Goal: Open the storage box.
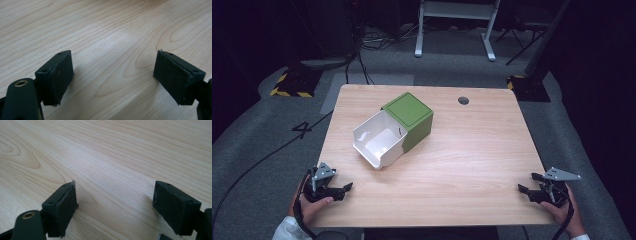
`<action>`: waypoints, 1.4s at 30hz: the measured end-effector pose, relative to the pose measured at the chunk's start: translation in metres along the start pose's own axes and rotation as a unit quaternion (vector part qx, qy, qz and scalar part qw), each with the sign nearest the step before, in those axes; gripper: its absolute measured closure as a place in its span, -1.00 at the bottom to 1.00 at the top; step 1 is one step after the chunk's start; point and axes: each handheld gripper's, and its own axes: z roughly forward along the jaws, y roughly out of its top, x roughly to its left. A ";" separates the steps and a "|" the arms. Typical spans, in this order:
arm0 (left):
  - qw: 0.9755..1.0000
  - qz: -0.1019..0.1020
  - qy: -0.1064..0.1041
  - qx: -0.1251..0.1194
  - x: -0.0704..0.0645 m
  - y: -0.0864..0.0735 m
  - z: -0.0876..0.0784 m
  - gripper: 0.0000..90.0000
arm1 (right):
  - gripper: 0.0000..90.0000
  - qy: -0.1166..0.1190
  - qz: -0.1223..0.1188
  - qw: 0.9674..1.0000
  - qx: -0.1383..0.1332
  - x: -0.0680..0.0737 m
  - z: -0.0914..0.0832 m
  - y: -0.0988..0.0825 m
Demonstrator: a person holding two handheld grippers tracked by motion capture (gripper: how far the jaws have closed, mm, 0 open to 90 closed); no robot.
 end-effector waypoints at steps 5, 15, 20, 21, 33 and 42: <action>1.000 -0.002 0.001 0.001 0.000 0.001 0.001 -0.66 | -0.57 0.000 0.000 1.000 0.000 0.000 0.000 0.000; 1.000 -0.002 0.003 0.001 0.000 0.001 0.001 -0.66 | -0.57 0.001 -0.002 1.000 0.000 0.000 0.000 0.000; 1.000 -0.003 0.004 0.001 0.000 0.001 0.001 -0.66 | -0.57 0.001 -0.002 1.000 0.000 0.000 0.000 0.000; 1.000 -0.003 0.004 0.001 0.000 0.001 0.001 -0.66 | -0.57 0.001 -0.001 1.000 0.000 0.000 0.000 0.000; 1.000 -0.006 0.007 0.001 0.000 0.001 0.001 -0.65 | -0.57 0.001 -0.002 1.000 0.000 0.000 0.000 0.000; 1.000 -0.006 0.007 0.001 0.000 0.001 0.001 -0.65 | -0.57 0.001 -0.002 1.000 0.000 0.000 0.000 0.000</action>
